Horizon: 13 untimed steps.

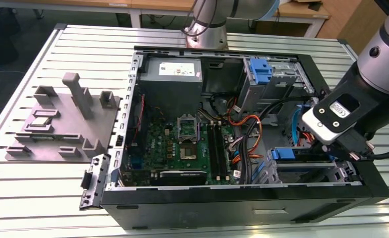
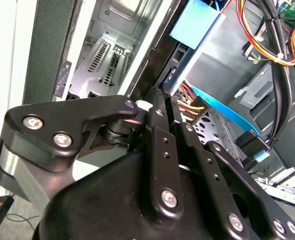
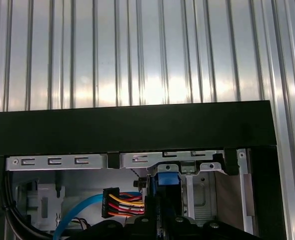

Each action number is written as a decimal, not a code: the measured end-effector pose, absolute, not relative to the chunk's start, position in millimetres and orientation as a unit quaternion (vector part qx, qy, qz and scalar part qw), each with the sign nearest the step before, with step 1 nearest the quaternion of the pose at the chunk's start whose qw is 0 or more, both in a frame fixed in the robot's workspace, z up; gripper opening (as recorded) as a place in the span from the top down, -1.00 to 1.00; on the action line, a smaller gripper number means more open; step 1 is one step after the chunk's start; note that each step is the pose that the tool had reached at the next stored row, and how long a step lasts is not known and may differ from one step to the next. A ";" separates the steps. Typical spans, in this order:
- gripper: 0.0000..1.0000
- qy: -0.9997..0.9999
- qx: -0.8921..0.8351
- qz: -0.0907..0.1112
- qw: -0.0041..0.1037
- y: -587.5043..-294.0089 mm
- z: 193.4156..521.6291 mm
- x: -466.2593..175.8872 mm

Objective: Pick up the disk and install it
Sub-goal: 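Insert the first disk wire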

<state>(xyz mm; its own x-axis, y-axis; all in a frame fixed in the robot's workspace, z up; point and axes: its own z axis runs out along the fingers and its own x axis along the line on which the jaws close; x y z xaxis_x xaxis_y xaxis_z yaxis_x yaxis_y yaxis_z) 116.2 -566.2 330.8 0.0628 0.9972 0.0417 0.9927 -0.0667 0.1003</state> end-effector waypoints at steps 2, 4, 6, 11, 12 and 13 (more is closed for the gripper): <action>0.66 0.683 0.729 0.050 0.022 -566.6 329.9 116.2; 0.66 0.683 0.729 0.050 0.022 -566.8 329.3 116.2; 0.66 0.683 0.729 0.050 0.022 -566.8 329.1 116.2; 0.66 0.683 0.729 0.050 0.022 -566.8 328.9 116.2; 0.66 0.683 0.729 0.050 0.022 -566.8 328.9 116.2; 0.64 0.683 0.729 0.050 0.022 -566.8 328.9 116.2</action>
